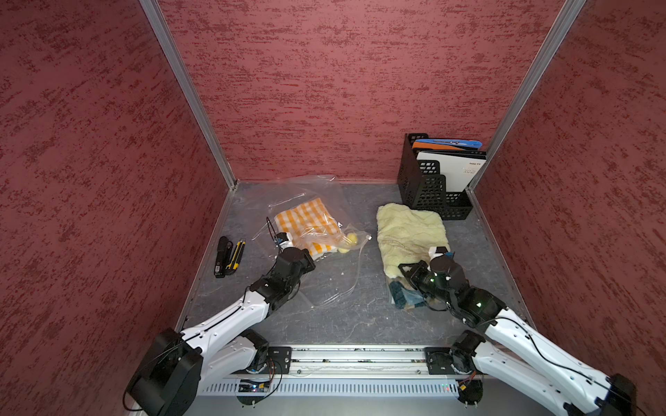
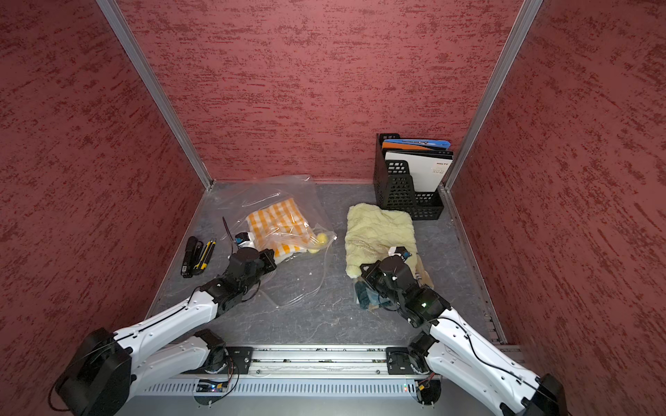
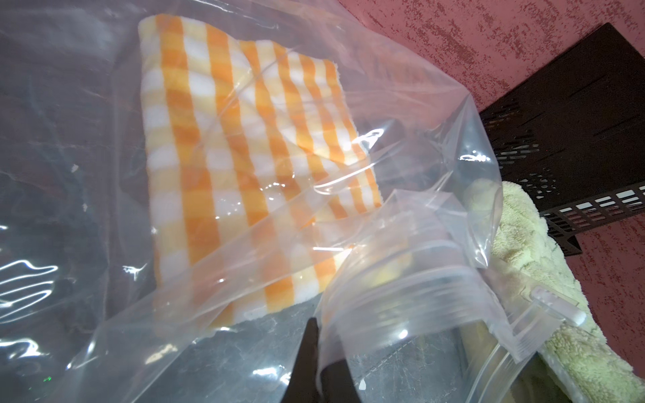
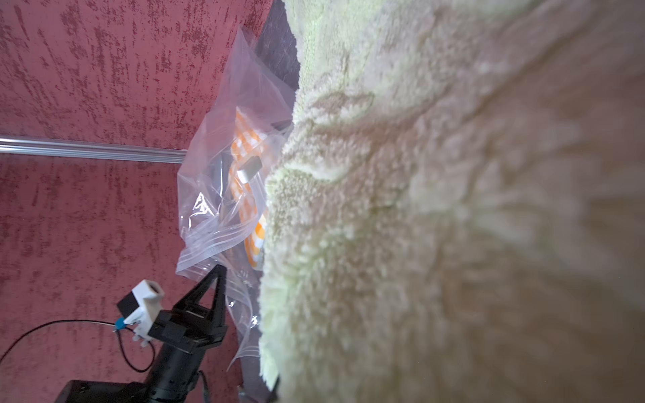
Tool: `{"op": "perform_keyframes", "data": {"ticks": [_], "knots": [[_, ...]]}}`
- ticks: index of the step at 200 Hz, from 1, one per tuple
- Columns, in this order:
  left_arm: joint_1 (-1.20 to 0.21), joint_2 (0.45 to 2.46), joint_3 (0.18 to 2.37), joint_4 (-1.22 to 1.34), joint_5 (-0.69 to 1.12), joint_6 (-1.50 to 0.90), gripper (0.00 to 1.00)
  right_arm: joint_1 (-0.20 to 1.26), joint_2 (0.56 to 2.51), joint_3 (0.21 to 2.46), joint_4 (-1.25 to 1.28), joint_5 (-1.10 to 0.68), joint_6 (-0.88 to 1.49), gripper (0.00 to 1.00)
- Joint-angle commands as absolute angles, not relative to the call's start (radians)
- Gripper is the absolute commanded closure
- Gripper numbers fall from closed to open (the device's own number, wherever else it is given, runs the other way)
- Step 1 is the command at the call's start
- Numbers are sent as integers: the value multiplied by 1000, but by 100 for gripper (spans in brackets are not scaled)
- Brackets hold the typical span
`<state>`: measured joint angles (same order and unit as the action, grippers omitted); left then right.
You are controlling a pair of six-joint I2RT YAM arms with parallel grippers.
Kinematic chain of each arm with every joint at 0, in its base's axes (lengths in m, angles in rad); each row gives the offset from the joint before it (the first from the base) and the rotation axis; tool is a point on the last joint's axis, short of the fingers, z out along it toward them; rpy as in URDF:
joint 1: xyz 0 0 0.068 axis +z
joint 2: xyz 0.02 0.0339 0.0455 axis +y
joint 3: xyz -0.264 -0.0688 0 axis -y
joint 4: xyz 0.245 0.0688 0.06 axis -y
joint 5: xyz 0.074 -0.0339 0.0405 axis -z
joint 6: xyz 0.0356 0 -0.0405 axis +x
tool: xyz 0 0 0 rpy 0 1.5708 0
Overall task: Take the blanket out of the vacuum bag
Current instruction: Place the blanket at the center of the board.
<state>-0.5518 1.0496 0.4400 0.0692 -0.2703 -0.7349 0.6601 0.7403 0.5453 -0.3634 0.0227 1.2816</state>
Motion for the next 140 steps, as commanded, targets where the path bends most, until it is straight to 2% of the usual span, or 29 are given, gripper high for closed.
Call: {"op": "perform_keyframes", "data": {"ticks": [1,9,13,20,25,47,72,88,113,120,140], "knots": [[-556,1059,472,83,-267,-707,100,636,737,517,-298,-59,1354,96],[-556,1058,472,83,-267,-705,100,629,731,512,-316,-60,1355,89],[-557,1058,471,82,-267,-705,100,626,728,515,-336,-62,1355,80],[-556,1058,471,81,-266,-704,100,624,724,524,-375,-64,1343,57],[-557,1056,469,81,-266,-704,100,625,720,537,-410,-64,1326,48],[-553,1057,456,100,-269,-705,100,625,685,616,-601,-43,1225,37],[-549,1074,457,122,-263,-706,100,624,666,767,-798,10,1086,37],[-548,1083,468,123,-252,-701,100,624,721,868,-900,20,990,41],[-545,1080,478,122,-245,-698,100,614,783,1016,-1070,320,858,49],[-545,1075,478,127,-243,-700,100,576,788,1035,-1075,346,831,49],[-544,1069,477,139,-232,-707,100,389,814,1049,-1023,281,734,49]]}}
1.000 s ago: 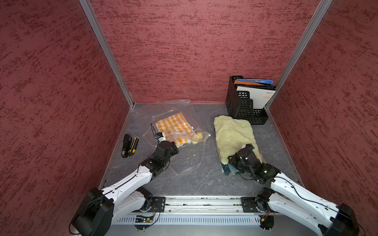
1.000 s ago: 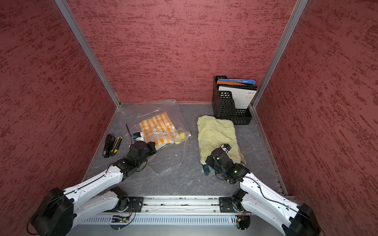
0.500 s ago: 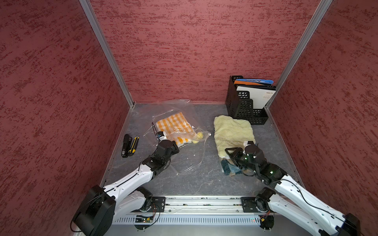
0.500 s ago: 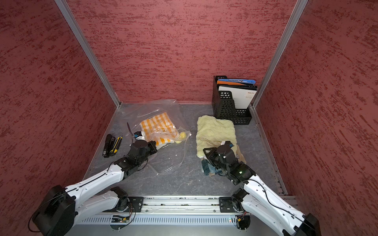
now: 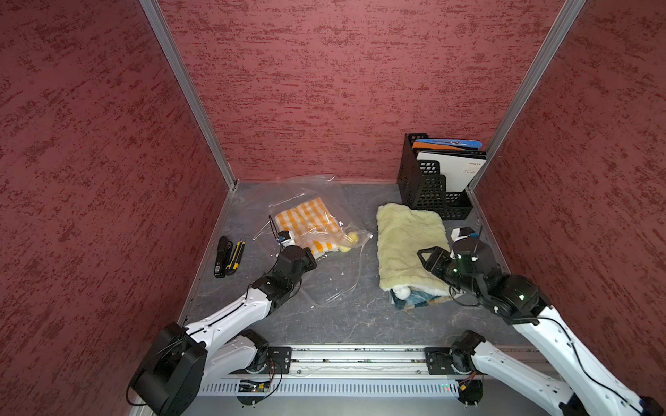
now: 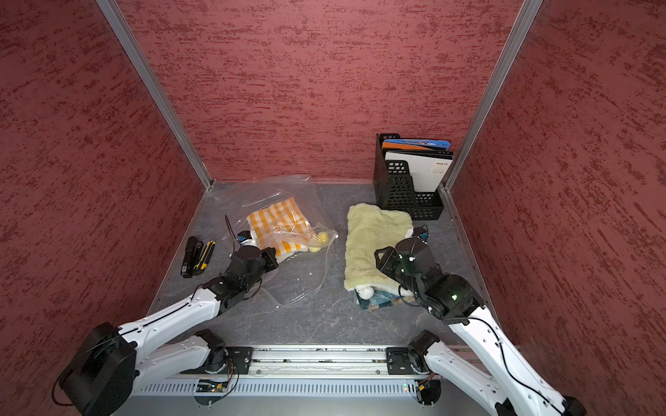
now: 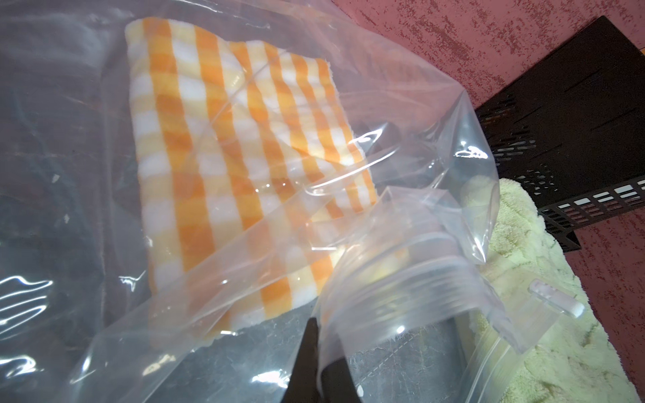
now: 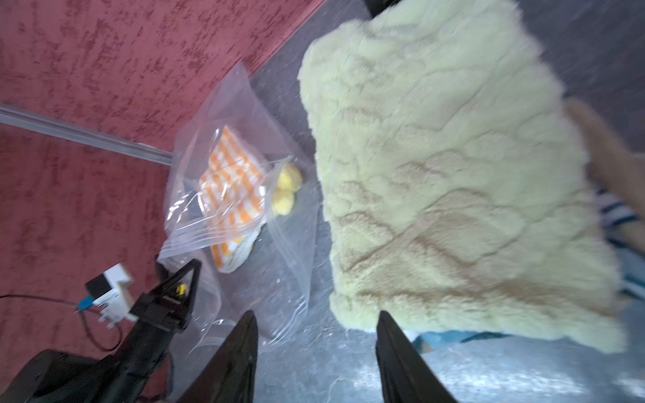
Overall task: Take the blanket out of the vacuum bag
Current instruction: Place the blanket at the center of the board.
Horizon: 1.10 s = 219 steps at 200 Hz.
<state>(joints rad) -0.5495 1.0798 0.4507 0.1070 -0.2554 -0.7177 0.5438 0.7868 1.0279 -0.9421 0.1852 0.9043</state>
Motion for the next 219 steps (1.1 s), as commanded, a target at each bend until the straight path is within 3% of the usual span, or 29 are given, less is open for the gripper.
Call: {"op": "perform_keyframes", "data": {"ticks": [1,27,43,63,89,111,119,145,165,219], "knots": [[-544,1069,476,139,-231,-708,100,380,817,1048,-1021,278,728,49],[-541,1079,484,152,-212,-707,100,91,912,957,-946,-9,667,54],[-538,1083,486,155,-202,-709,100,-11,931,865,-888,-137,667,58],[-537,1092,484,164,-191,-710,100,-65,928,791,-892,-178,657,57],[-531,1107,477,177,-185,-710,100,-75,894,718,-906,-159,657,45],[-519,1123,476,188,-168,-708,100,-83,903,701,-905,-180,655,45],[-513,1124,477,184,-163,-704,100,-84,904,700,-902,-182,648,49],[-500,1120,471,182,-156,-696,100,-84,888,695,-893,-216,644,81],[-487,1114,464,188,-150,-698,100,-84,861,718,-922,-155,634,100],[-475,1125,474,206,-128,-698,100,-89,816,830,-951,-18,675,100]]}}
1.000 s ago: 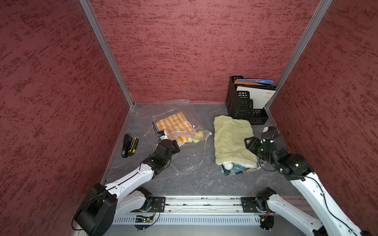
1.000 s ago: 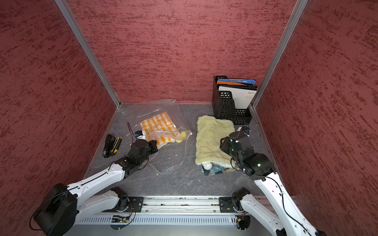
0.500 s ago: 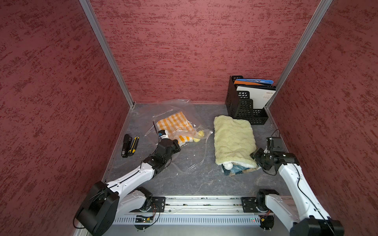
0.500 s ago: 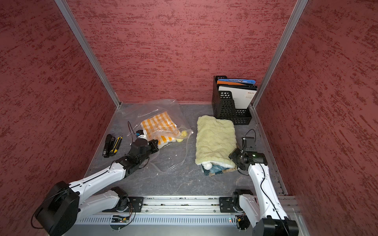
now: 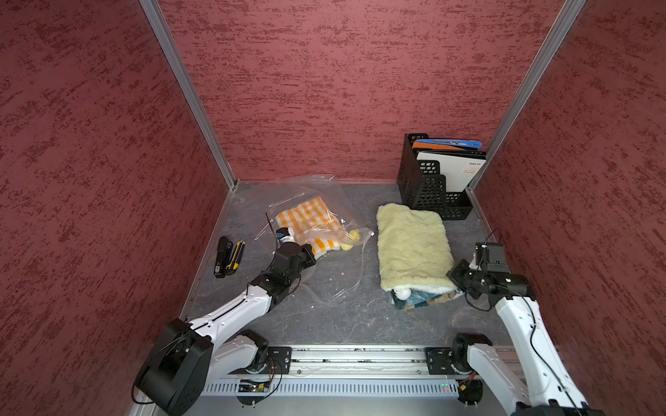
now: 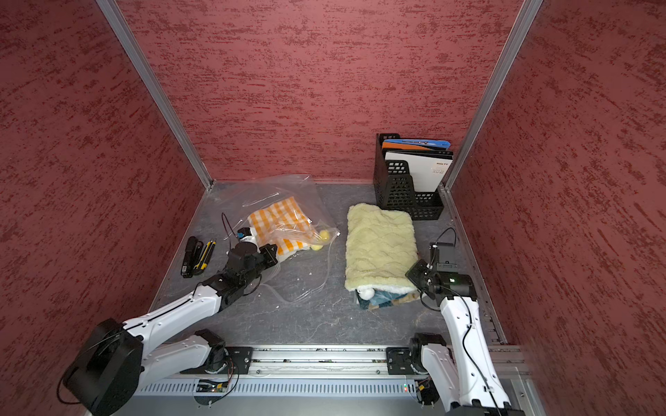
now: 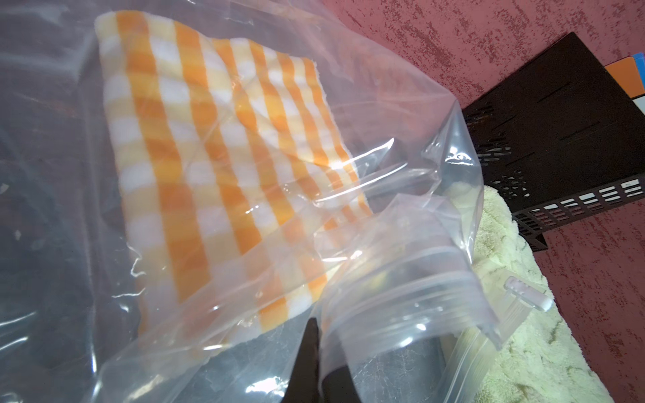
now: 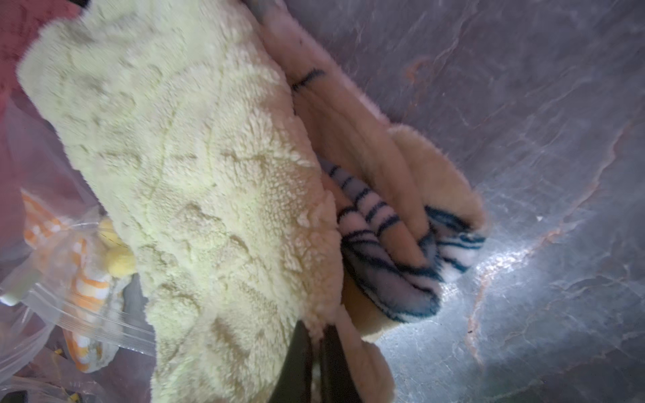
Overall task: Take the blanket out of the vacuum bag
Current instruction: Place the blanket at the center of the board.
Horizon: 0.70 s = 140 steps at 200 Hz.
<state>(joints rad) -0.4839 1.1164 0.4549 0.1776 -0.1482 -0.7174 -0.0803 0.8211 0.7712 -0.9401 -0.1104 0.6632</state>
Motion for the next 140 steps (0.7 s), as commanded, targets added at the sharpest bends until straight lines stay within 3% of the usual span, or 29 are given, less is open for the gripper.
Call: {"op": "perform_keyframes", "data": {"ticks": [1,46,65,72,85,98,114,140], "knots": [[-474,1124,474,206,-127,-697,100,-89,816,831,-952,-17,674,100],[-460,1096,465,189,-127,-690,100,-152,816,837,-949,59,624,100],[-457,1080,460,181,-128,-688,100,-196,852,794,-908,-23,622,100],[-456,1076,457,178,-130,-687,100,-197,861,775,-891,-36,629,93],[-451,1072,456,176,-132,-687,100,-197,876,745,-870,-50,634,68],[-451,1072,459,166,-128,-686,100,-198,880,745,-890,-23,638,56],[-449,1071,462,164,-126,-686,100,-198,831,761,-911,8,629,51],[-449,1078,474,154,-124,-683,100,-196,758,818,-906,-35,633,54]]}}
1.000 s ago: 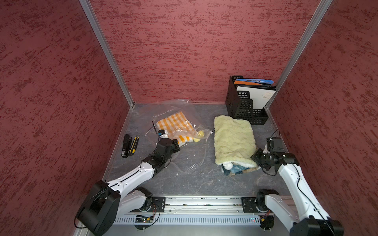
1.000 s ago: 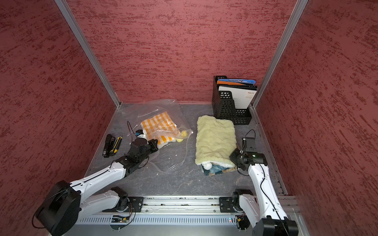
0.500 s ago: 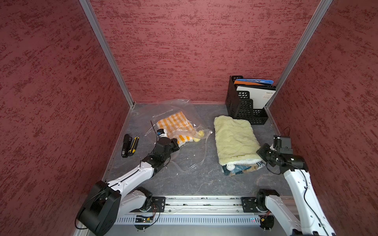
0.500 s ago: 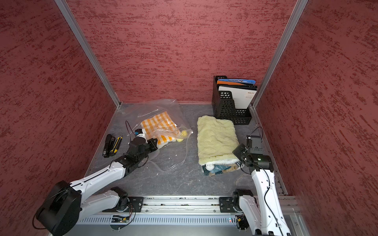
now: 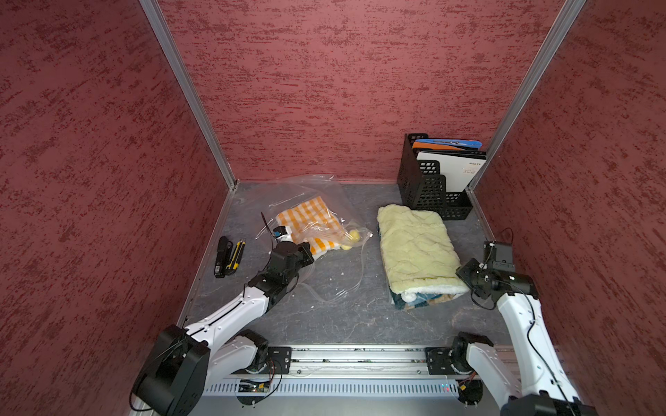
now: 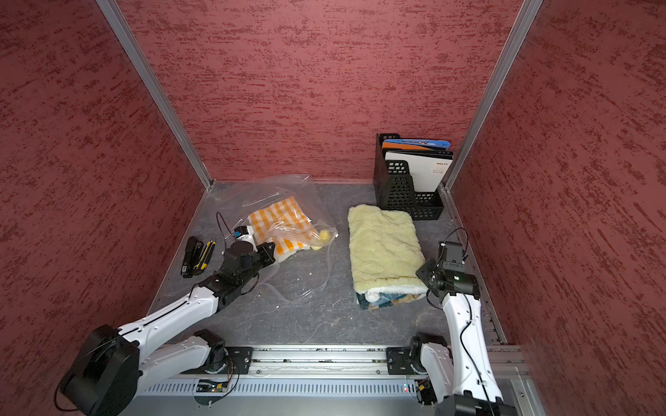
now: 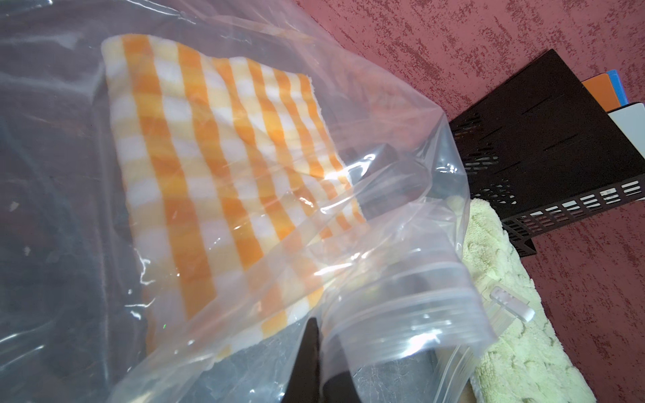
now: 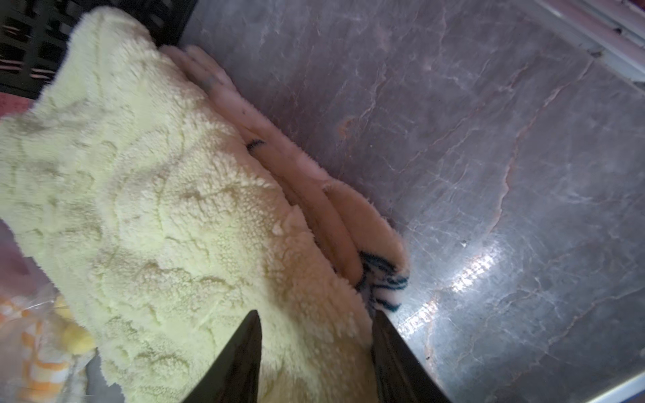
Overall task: Take the blanket out of the vacuum bag
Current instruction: Place the blanket at the center of the board.
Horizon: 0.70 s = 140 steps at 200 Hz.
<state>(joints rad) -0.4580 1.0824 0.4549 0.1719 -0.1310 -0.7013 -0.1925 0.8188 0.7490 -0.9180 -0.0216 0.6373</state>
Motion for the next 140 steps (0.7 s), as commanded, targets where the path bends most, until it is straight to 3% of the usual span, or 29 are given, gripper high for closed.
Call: {"op": "perform_keyframes", "data": {"ticks": [1,28,74,97,140], "knots": [[-449,1078,474,153,-124,-683,100,-196,758,820,-905,-40,634,54],[-449,1060,492,113,-125,-680,100,-122,760,859,-849,-92,653,63],[-451,1003,503,34,-124,-678,100,61,849,865,-590,-241,712,65],[-451,983,502,0,-126,-681,100,146,950,805,-442,-199,743,66],[-450,925,519,-93,-133,-672,100,147,1046,667,-327,-81,825,64]]}}
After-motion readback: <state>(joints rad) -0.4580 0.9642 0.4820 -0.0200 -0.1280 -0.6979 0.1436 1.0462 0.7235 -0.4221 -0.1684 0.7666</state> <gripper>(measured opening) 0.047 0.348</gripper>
